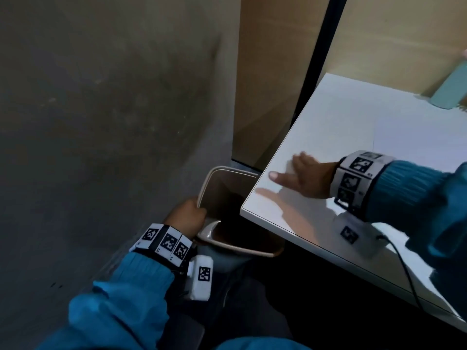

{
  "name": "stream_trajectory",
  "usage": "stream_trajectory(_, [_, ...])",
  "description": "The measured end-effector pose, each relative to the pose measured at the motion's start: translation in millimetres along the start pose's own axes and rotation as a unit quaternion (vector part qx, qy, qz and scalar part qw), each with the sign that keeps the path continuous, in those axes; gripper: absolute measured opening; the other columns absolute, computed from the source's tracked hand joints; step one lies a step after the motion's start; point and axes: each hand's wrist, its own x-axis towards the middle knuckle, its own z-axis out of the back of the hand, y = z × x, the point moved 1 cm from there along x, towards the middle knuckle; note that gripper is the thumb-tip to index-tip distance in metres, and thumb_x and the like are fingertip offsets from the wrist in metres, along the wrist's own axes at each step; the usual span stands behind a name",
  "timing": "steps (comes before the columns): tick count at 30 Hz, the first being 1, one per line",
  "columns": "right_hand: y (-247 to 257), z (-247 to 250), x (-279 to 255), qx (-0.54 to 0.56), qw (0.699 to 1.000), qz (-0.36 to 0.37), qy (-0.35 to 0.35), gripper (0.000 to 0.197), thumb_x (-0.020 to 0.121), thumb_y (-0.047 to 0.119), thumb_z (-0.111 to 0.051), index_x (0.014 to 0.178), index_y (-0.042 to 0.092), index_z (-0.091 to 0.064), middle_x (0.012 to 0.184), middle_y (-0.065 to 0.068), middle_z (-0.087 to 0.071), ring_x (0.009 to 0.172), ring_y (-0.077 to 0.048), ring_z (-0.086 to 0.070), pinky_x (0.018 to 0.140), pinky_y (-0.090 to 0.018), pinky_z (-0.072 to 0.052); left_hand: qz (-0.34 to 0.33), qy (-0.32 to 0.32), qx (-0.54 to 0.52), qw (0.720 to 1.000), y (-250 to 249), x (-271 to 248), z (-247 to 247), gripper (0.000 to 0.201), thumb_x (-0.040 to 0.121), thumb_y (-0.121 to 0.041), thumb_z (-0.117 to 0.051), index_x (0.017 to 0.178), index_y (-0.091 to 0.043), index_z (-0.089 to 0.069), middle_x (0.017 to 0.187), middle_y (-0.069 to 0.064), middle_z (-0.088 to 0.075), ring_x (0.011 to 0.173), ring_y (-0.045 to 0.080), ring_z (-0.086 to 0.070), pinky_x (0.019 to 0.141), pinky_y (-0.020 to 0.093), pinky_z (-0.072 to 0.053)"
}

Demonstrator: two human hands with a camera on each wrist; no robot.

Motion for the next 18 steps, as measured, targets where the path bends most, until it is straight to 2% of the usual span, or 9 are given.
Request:
stream_trajectory(1, [-8,-2,6,-0.027,0.999,-0.028,-0.002,0.117,0.07,0.086,-0.01,0.141,-0.004,-0.032,0.149,-0.024,-0.03,0.141,-0.034,-0.028,0.118,-0.048,-0.02,0.001,0.001,0.003,1.0,0,-2,-1,0.018,0.092,-0.011,-0.045,0.096,-0.015,-0.062,0.08,0.008,-0.064,0.076,0.025,-0.062,0.069,0.032,-0.045])
stream_trajectory(3, [3,-16,13,-0.032,0.999,-0.024,-0.01,0.132,0.057,0.094,-0.011,0.142,-0.005,-0.027,0.15,-0.024,-0.025,0.143,-0.036,-0.024,0.118,-0.051,-0.02,0.0,0.005,-0.008,1.0,2,2,-2,0.021,0.089,-0.014,-0.045,0.098,-0.016,-0.063,0.084,0.01,-0.067,0.081,0.028,-0.065,0.078,0.038,-0.053])
stream_trajectory(6, [53,-42,-6,0.001,0.991,0.127,-0.035,0.115,0.075,0.084,-0.035,0.151,0.0,-0.014,0.16,-0.02,-0.008,0.15,-0.032,-0.009,0.121,-0.046,-0.013,-0.009,0.01,-0.014,1.0,8,9,-5,0.024,0.086,-0.017,-0.046,0.1,-0.019,-0.065,0.088,0.009,-0.07,0.083,0.027,-0.068,0.083,0.042,-0.055])
stream_trajectory(8, [72,-38,-25,0.017,0.979,0.203,-0.027,0.104,0.083,0.075,-0.039,0.153,0.003,-0.012,0.163,-0.016,-0.005,0.151,-0.027,-0.005,0.123,-0.039,-0.008,-0.026,0.02,-0.019,0.999,12,13,-5,0.026,0.084,-0.024,-0.048,0.101,-0.022,-0.067,0.091,0.006,-0.072,0.086,0.024,-0.069,0.084,0.044,-0.055])
stream_trajectory(11, [52,-14,-10,0.065,0.991,0.115,0.01,0.11,0.079,0.079,-0.032,0.155,0.006,-0.002,0.164,-0.013,0.005,0.152,-0.023,0.004,0.124,-0.038,-0.001,-0.017,0.013,-0.014,1.0,13,14,-3,0.023,0.085,-0.021,-0.048,0.098,-0.021,-0.067,0.088,0.008,-0.072,0.083,0.026,-0.069,0.08,0.041,-0.055])
stream_trajectory(14, [31,-1,13,-0.021,1.0,0.021,0.01,0.134,0.055,0.093,-0.003,0.153,0.003,-0.005,0.163,-0.018,-0.001,0.151,-0.03,-0.003,0.122,-0.052,-0.007,-0.015,-0.003,-0.008,1.0,8,12,-4,0.02,0.089,-0.011,-0.046,0.092,-0.015,-0.064,0.084,0.012,-0.068,0.081,0.03,-0.065,0.077,0.037,-0.052])
stream_trajectory(16, [40,-13,16,-0.033,0.999,0.033,0.015,0.151,0.038,0.1,0.005,0.152,0.002,-0.008,0.162,-0.019,-0.003,0.151,-0.034,-0.003,0.121,-0.054,-0.01,-0.012,0.004,-0.006,1.0,7,12,-4,0.018,0.09,-0.011,-0.046,0.088,-0.015,-0.064,0.081,0.01,-0.067,0.079,0.028,-0.064,0.073,0.034,-0.05])
stream_trajectory(17, [50,-23,12,-0.035,0.997,0.071,0.01,0.153,0.036,0.102,0.003,0.151,0.003,-0.012,0.161,-0.019,-0.006,0.15,-0.035,-0.003,0.121,-0.053,-0.012,-0.01,0.009,-0.004,1.0,7,15,-5,0.019,0.09,-0.011,-0.047,0.088,-0.015,-0.065,0.081,0.009,-0.068,0.078,0.026,-0.065,0.073,0.033,-0.049])
stream_trajectory(18, [60,-31,4,-0.031,0.992,0.125,0.006,0.143,0.046,0.101,-0.005,0.15,0.004,-0.017,0.16,-0.017,-0.009,0.151,-0.034,-0.003,0.121,-0.05,-0.012,-0.018,0.013,-0.009,1.0,11,21,-7,0.019,0.09,-0.013,-0.047,0.091,-0.016,-0.066,0.084,0.007,-0.07,0.08,0.023,-0.066,0.075,0.033,-0.05])
